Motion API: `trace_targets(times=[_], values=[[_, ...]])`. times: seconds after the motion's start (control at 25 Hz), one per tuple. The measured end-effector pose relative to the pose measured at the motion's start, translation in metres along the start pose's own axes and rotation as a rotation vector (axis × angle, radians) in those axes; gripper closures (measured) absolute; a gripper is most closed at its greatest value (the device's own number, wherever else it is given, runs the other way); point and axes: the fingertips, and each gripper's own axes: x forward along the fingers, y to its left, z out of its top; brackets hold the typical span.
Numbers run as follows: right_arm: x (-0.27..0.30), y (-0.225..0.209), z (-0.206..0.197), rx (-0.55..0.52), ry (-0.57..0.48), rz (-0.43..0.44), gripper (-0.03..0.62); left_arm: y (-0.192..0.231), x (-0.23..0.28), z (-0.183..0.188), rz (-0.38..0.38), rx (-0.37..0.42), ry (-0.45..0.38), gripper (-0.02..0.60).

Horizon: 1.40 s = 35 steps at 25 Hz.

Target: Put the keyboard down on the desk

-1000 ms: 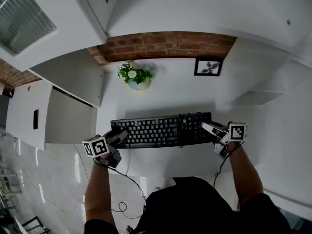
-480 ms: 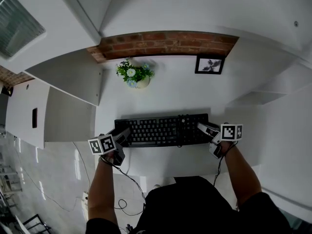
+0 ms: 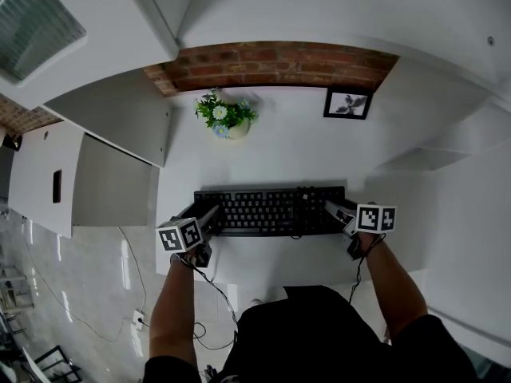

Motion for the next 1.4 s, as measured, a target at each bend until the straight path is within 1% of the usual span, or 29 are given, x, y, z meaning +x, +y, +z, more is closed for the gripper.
trace_targets(times=[0.2,0.36,0.48,0.6,0.72,0.8,0.84,0.88,0.92,0.96,1.0,1.04,1.12,1.16,1.28,1.4], values=[[0.000,-0.004,-0.002,-0.036,-0.004,-0.079,0.333,0.001,-0.004,0.003,0.119,0.088,-0.027,0.224],[-0.002,-0.006,-0.001,-0.146,-0.007,-0.180,0.327,-0.003,-0.012,0.008,0.183,0.177,-0.063,0.225],[-0.004,-0.006,0.001,-0.211,-0.020,-0.236,0.326,-0.011,-0.018,0.012,0.189,0.224,-0.092,0.229],[-0.006,-0.005,0.002,-0.245,-0.039,-0.281,0.324,-0.016,-0.026,0.014,0.179,0.226,-0.119,0.230],[-0.010,-0.004,0.004,-0.338,-0.063,-0.366,0.324,-0.021,-0.038,0.018,0.180,0.222,-0.154,0.238],[-0.017,0.000,0.012,-0.438,-0.103,-0.445,0.326,-0.027,-0.048,0.022,0.179,0.214,-0.190,0.263],[-0.021,0.003,0.017,-0.488,-0.132,-0.474,0.326,-0.030,-0.053,0.023,0.177,0.213,-0.208,0.288],[-0.025,0.009,0.022,-0.528,-0.162,-0.489,0.339,-0.034,-0.059,0.025,0.175,0.215,-0.228,0.329],[-0.028,0.015,0.025,-0.557,-0.188,-0.490,0.396,-0.038,-0.064,0.027,0.173,0.220,-0.247,0.363],[-0.031,0.023,0.027,-0.575,-0.211,-0.480,0.484,-0.043,-0.070,0.029,0.168,0.227,-0.266,0.386],[-0.033,0.031,0.027,-0.585,-0.229,-0.459,0.547,-0.047,-0.076,0.030,0.160,0.235,-0.282,0.415],[-0.034,0.040,0.026,-0.589,-0.245,-0.428,0.569,-0.052,-0.081,0.032,0.152,0.241,-0.297,0.453],[-0.036,0.060,0.023,-0.583,-0.278,-0.356,0.576,-0.059,-0.092,0.033,0.136,0.247,-0.322,0.518],[-0.037,0.069,0.021,-0.572,-0.292,-0.325,0.576,-0.062,-0.098,0.033,0.127,0.249,-0.331,0.537],[-0.044,0.093,0.011,-0.527,-0.323,-0.255,0.576,-0.074,-0.117,0.029,0.092,0.255,-0.353,0.556],[-0.054,0.119,-0.003,-0.515,-0.349,-0.202,0.576,-0.085,-0.139,0.021,0.058,0.265,-0.376,0.561]])
